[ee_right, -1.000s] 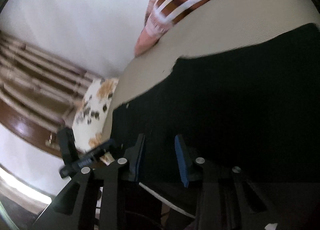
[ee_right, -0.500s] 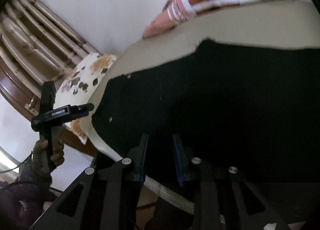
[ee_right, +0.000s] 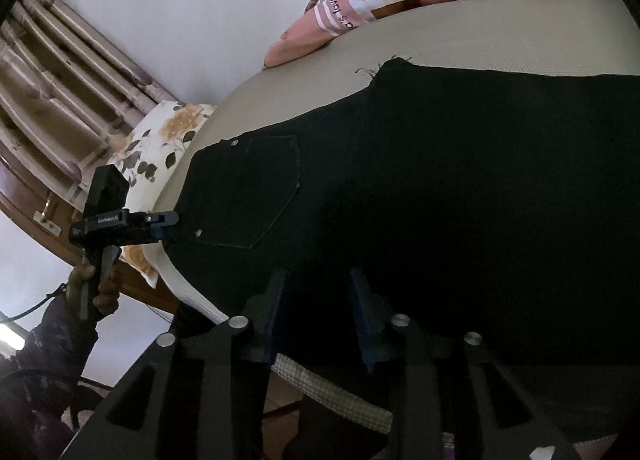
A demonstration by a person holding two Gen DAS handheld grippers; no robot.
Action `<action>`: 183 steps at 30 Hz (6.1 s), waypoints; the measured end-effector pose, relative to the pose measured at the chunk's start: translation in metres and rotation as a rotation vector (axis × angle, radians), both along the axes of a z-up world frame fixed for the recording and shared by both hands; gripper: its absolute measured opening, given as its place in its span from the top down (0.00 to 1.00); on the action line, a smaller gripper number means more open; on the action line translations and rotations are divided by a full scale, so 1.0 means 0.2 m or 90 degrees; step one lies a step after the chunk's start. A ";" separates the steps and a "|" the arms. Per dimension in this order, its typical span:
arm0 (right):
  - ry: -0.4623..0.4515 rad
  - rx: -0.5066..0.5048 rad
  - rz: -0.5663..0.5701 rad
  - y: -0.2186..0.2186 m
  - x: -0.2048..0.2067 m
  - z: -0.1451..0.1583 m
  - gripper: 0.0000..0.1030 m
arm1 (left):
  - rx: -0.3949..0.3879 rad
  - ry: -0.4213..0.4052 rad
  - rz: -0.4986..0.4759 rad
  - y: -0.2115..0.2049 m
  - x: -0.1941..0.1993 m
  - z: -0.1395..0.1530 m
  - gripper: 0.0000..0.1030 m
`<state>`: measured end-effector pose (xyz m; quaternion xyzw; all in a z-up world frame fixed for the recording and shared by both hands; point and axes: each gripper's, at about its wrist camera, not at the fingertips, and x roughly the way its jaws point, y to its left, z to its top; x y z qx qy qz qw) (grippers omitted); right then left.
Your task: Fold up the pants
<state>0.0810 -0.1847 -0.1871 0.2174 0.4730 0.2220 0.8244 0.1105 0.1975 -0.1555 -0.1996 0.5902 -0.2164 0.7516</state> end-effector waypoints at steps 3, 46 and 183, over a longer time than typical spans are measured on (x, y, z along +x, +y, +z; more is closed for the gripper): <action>0.001 0.008 -0.002 0.01 0.01 0.00 0.62 | -0.025 0.017 -0.032 -0.04 -0.01 -0.01 0.35; -0.007 0.056 0.007 0.04 0.04 0.00 0.28 | -0.135 -0.081 -0.005 -0.29 -0.04 0.32 0.81; 0.123 0.474 -0.325 -1.25 -0.52 -0.05 0.44 | -0.147 0.045 -0.197 -1.34 -0.22 0.13 0.23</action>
